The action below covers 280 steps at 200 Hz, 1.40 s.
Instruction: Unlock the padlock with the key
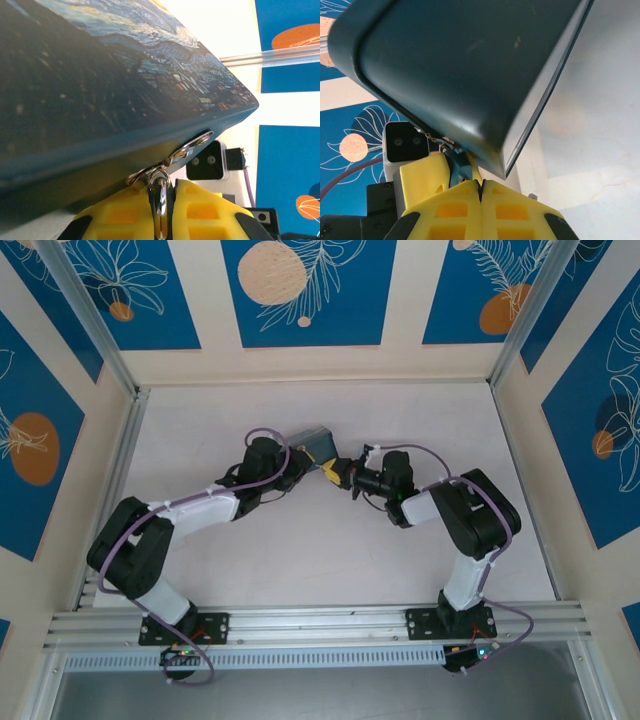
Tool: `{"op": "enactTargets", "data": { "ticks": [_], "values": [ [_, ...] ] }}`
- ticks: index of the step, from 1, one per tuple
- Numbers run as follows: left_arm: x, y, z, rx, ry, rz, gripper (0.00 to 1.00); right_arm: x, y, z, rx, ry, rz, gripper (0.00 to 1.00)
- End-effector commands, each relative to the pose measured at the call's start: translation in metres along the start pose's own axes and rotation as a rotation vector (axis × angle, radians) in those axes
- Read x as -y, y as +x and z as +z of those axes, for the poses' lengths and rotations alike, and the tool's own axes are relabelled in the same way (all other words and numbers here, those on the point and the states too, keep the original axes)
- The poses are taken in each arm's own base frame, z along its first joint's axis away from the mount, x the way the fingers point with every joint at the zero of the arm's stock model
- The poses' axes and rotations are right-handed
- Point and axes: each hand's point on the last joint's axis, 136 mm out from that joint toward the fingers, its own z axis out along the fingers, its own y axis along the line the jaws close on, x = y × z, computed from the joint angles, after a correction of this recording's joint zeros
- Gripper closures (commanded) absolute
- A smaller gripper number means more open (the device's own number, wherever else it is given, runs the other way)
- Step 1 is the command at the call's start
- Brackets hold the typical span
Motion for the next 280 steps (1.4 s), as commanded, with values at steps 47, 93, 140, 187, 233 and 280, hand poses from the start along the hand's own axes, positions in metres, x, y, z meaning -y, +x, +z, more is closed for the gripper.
{"op": "enactTargets", "data": {
  "ticks": [47, 93, 140, 187, 233, 280],
  "values": [
    [0.047, 0.031, -0.011, -0.12, 0.154, 0.043, 1.0, -0.013, 0.007, 0.016, -0.031, -0.035, -0.057, 1.0],
    [0.045, 0.027, -0.011, -0.094, 0.15, 0.033, 1.0, -0.016, 0.019, 0.017, 0.022, -0.074, 0.071, 1.0],
    [0.044, 0.025, -0.012, -0.078, 0.15, 0.028, 1.0, -0.027, 0.026, 0.02, 0.078, -0.123, 0.098, 1.0],
    [0.037, 0.024, -0.015, -0.068, 0.129, 0.029, 1.0, -0.033, 0.021, 0.01, 0.11, -0.126, 0.09, 1.0],
    [0.031, 0.024, -0.014, -0.06, 0.11, 0.029, 1.0, -0.038, 0.023, 0.006, 0.115, -0.13, 0.081, 1.0],
    [0.023, 0.023, -0.012, -0.047, 0.081, 0.021, 1.0, -0.038, 0.024, 0.0, 0.131, -0.128, 0.076, 1.0]
  ]
}}
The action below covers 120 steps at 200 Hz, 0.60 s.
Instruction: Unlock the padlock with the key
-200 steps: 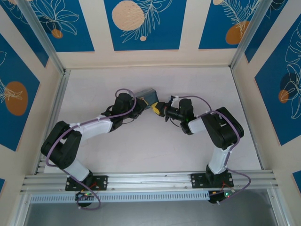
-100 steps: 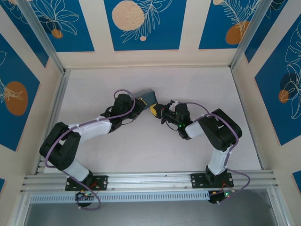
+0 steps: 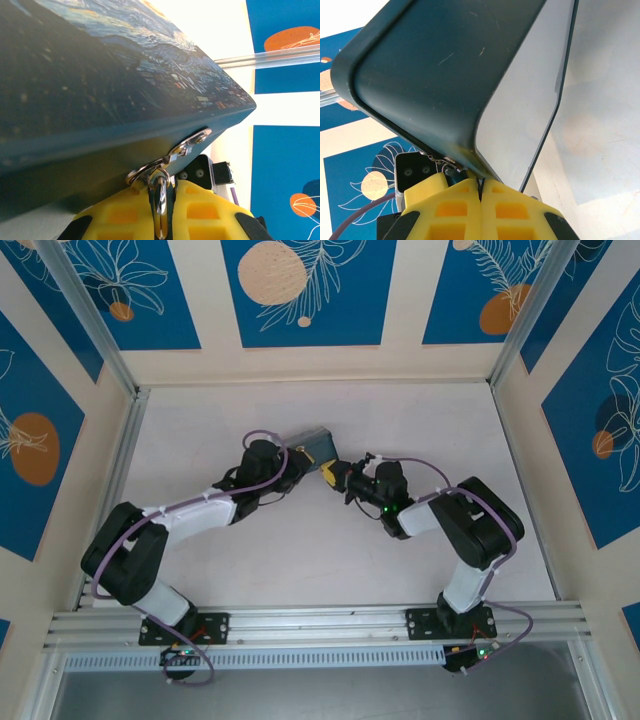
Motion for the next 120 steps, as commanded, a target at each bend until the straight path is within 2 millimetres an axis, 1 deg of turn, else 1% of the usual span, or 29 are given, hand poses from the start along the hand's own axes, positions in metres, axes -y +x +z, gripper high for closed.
{"op": "enactTargets", "data": {
  "ticks": [1, 15, 44, 56, 91, 120],
  "values": [
    [0.02, 0.021, -0.004, -0.068, 0.068, 0.019, 1.0, -0.031, 0.02, -0.003, -0.047, -0.092, -0.051, 1.0],
    [0.016, 0.02, -0.003, -0.062, 0.055, 0.01, 1.0, -0.032, 0.02, -0.004, -0.042, -0.095, -0.055, 1.0],
    [0.015, 0.018, -0.003, -0.051, 0.047, 0.001, 1.0, -0.033, 0.019, -0.003, -0.029, -0.093, -0.056, 1.0],
    [0.013, 0.017, -0.003, -0.047, 0.034, 0.0, 1.0, -0.036, 0.02, -0.002, -0.029, -0.102, -0.059, 1.0],
    [0.011, 0.015, -0.004, -0.036, 0.018, -0.003, 1.0, -0.036, 0.02, -0.002, -0.016, -0.103, -0.063, 1.0],
    [0.004, 0.013, -0.006, -0.02, -0.018, 0.003, 1.0, -0.035, 0.019, -0.004, -0.008, -0.101, -0.063, 1.0]
  ]
}}
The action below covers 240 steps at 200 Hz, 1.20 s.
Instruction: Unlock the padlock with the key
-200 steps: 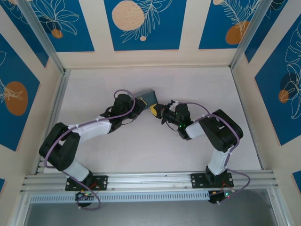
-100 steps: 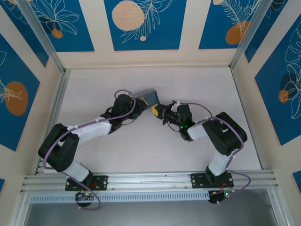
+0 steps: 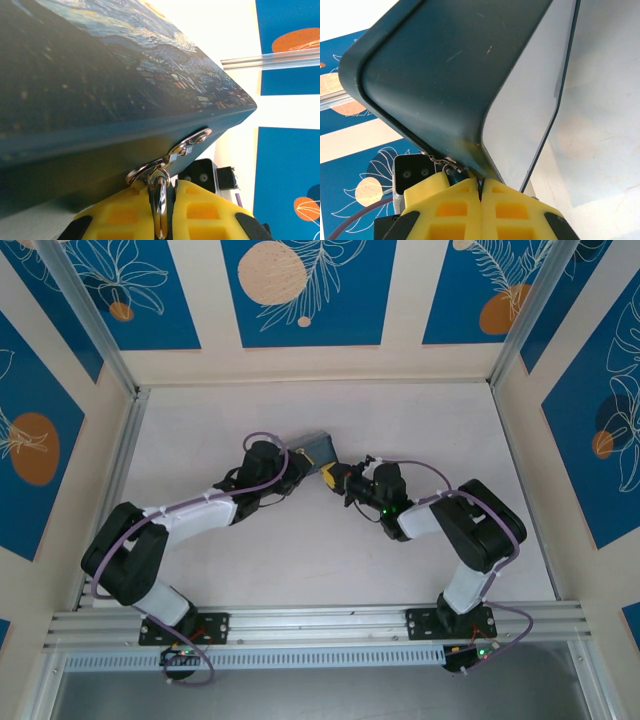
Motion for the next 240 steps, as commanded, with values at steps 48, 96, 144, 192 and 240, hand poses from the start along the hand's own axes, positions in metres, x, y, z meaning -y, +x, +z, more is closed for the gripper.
{"op": "enactTargets", "data": {
  "ticks": [48, 96, 144, 192, 240],
  "values": [
    [0.009, 0.01, -0.003, -0.017, 0.013, 0.009, 1.0, -0.042, 0.017, -0.004, -0.026, -0.119, -0.079, 1.0],
    [0.026, 0.006, -0.002, 0.006, 0.083, -0.052, 1.0, -0.034, 0.023, 0.006, -0.038, -0.113, -0.085, 1.0],
    [0.043, 0.001, -0.003, 0.037, 0.148, -0.097, 1.0, -0.031, 0.032, 0.013, -0.034, -0.153, -0.073, 1.0],
    [0.045, 0.004, -0.001, 0.03, 0.148, -0.091, 1.0, -0.036, 0.032, 0.014, -0.02, -0.194, -0.045, 1.0],
    [0.035, 0.012, 0.005, 0.002, 0.127, -0.09, 1.0, -0.048, 0.039, 0.03, -0.077, -0.206, -0.018, 1.0]
  ]
}}
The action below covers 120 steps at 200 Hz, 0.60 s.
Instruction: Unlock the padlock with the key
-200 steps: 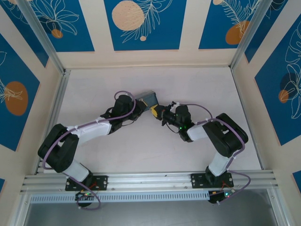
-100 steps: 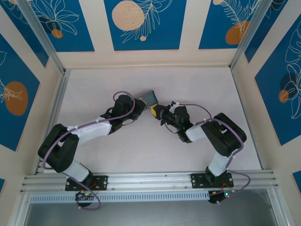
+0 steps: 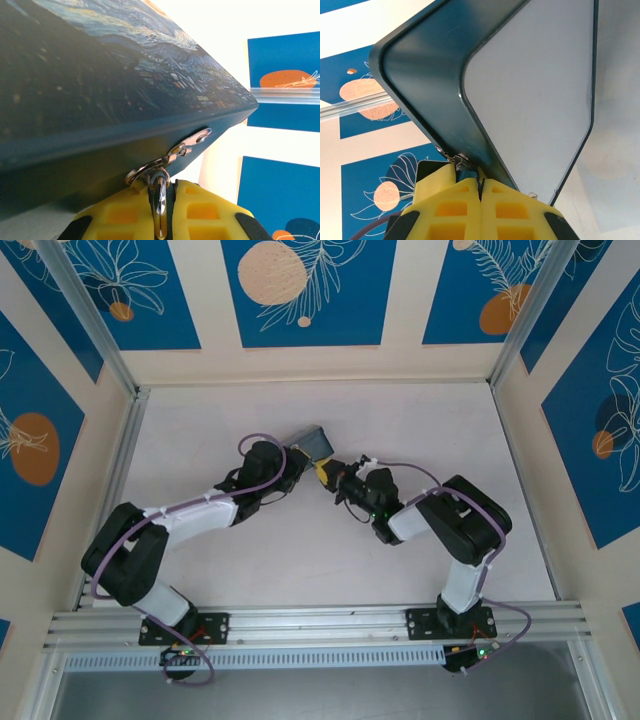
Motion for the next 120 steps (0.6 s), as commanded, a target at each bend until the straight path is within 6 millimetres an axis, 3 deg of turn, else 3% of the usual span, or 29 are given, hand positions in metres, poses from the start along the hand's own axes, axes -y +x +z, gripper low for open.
{"op": "enactTargets", "data": {
  "ticks": [1, 60, 120],
  "values": [
    [0.025, 0.03, 0.003, -0.104, 0.099, 0.024, 1.0, -0.034, 0.034, 0.017, -0.132, -0.095, -0.015, 1.0],
    [0.01, 0.047, 0.011, -0.17, 0.059, 0.035, 1.0, -0.035, 0.051, 0.034, -0.277, -0.032, -0.051, 1.0],
    [-0.014, 0.059, 0.011, -0.22, 0.012, 0.125, 1.0, -0.028, 0.041, 0.038, -0.292, -0.068, 0.027, 1.0]
  ]
}}
